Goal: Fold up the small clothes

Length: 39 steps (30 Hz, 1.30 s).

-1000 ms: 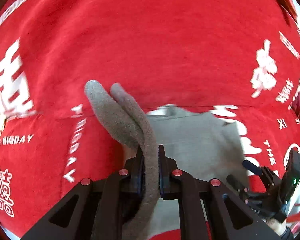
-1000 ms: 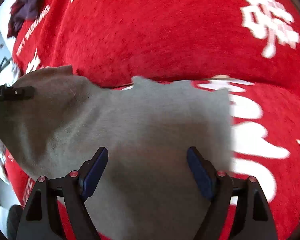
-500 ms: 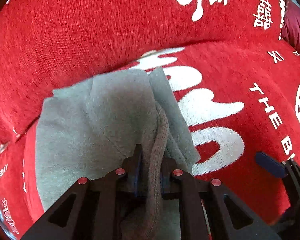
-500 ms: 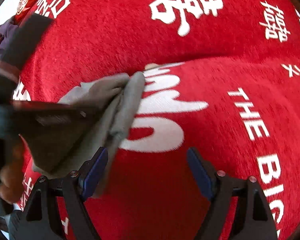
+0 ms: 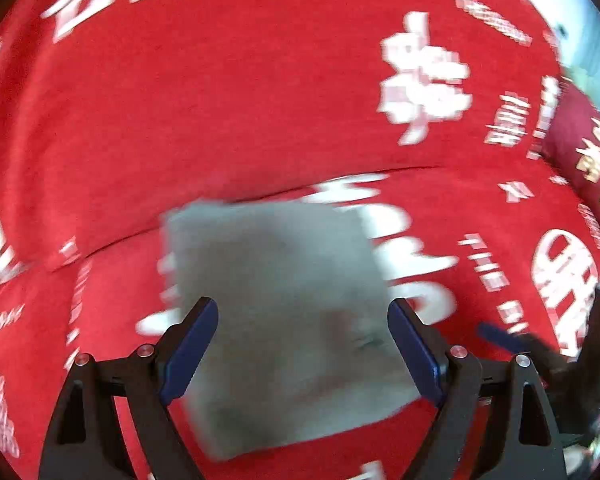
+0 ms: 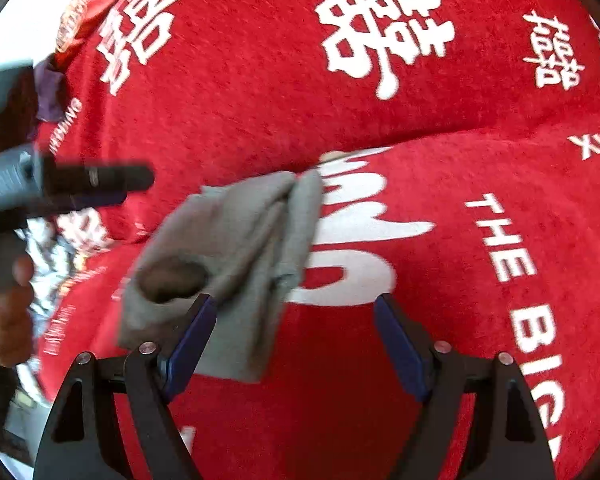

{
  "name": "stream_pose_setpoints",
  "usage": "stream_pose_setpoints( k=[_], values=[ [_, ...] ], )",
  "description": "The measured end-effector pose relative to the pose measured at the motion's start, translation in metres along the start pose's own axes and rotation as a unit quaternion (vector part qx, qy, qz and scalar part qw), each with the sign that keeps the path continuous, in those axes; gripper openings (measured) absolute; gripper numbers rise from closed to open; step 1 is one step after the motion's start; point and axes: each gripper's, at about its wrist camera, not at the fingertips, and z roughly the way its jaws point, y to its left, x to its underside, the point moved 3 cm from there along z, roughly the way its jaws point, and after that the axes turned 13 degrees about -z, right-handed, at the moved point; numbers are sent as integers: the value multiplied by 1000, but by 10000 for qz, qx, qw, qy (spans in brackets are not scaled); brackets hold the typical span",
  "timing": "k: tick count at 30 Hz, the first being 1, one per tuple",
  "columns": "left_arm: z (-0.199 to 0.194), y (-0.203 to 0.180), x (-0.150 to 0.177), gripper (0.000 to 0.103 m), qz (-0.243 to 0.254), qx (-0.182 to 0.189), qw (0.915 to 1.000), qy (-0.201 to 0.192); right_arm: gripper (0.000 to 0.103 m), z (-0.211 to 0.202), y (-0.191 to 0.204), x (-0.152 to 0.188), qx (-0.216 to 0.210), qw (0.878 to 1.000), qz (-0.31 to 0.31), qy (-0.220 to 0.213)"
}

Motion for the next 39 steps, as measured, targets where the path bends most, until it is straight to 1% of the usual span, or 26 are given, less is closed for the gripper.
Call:
stream_pose_setpoints(
  k=[1, 2, 3, 4, 5, 6, 8, 10, 12, 14, 16, 20, 22, 24, 25, 26, 27, 28, 29, 31, 32, 33, 35, 36, 37, 39],
  values=[
    [2, 26, 5, 88, -298, -173, 9994, -24, 84, 1, 6, -2, -233, 9997, 53, -7],
    [6, 43, 6, 88, -509, -269, 9983, -9, 84, 3, 11, -3, -432, 9990, 86, -4],
    [10, 60, 11, 88, -757, -394, 9963, 32, 84, 8, 18, -5, -793, 9966, 216, 23],
    [19, 83, 18, 88, -1098, -582, 9922, 126, 84, 12, 20, -6, -1020, 9941, 365, 71],
    [28, 91, 21, 87, -1202, -673, 9903, 202, 84, 18, 22, -6, -1225, 9909, 536, 130],
    [35, 99, 26, 87, -1272, -777, 9884, 289, 84, 25, 22, -8, -1390, 9873, 748, 199],
    [44, 108, 35, 88, -1297, -907, 9867, 369, 84, 30, 20, -14, -1334, 9871, 867, 206],
    [50, 108, 41, 88, -1288, -813, 9875, 411, 84, 28, 22, -25, -1530, 9838, 932, 110],
    [58, 105, 48, 88, -1186, -765, 9887, 512, 84, 28, 25, -34, -1707, 9813, 879, 125],
    [63, 102, 52, 88, -1110, -723, 9897, 546, 84, 30, 27, -45, -1625, 9830, 839, 178],
    [69, 98, 56, 88, -1032, -653, 9908, 585, 84, 44, 23, -56, -1593, 9822, 932, 346],
    [73, 96, 61, 88, -1018, -603, 9911, 603, 84, 85, 7, -81, -1054, 9883, 905, 637],
    [73, 98, 60, 88, -1039, -523, 9911, 648, 83, 115, 0, -89, -698, 9893, 829, 979],
    [74, 100, 58, 88, -1006, -423, 9917, 680, 79, 136, -2, -90, -577, 9886, 691, 1209],
    [74, 100, 58, 88, -992, -379, 9920, 686, 75, 150, 0, -88, -533, 9870, 593, 1396],
    [75, 101, 58, 88, -993, -301, 9921, 700, 56, 156, 1, -87, -536, 9861, 546, 1472],
    [77, 101, 57, 88, -1008, -180, 9920, 737, 24, 162, 5, -85, -486, 9857, 398, 1561],
    [77, 101, 56, 88, -1036, 36, 9911, 831, 20, 165, 11, -86, -456, 9859, 142, 1602],
    [76, 100, 55, 88, -1059, 204, 9904, 869, 19, 162, 18, -89, -356, 9874, -128, 1535],
    [68, 99, 50, 88, -1162, 828, 9865, 803, 18, 150, 24, -97, -352, 9906, -389, 1265],
    [68, 98, 49, 88, -1196, 965, 9849, 799, 18, 142, 22, -101, -347, 9925, -426, 1090],
    [72, 95, 48, 88, -1200, 1051, 9831, 893, 18, 139, 20, -105, -314, 9935, -422, 1008],
    [89, 85, 53, 88, -1069, 994, 9809, 1286, 18, 141, 9, -108, -230, 9936, -415, 1028],
    [96, 81, 55, 88, -947, 877, 9822, 1362, 18, 149, 4, -105, -241, 9916, -367, 1220],
    [93, 74, 55, 88, -712, 721, 9884, 1129, 19, 160, -2, -97, -183, 9884, -348, 1468],
    [89, 69, 54, 88, -580, 634, 9906, 1063, 32, 162, -1, -92, -88, 9869, -449, 1547]
  ],
)
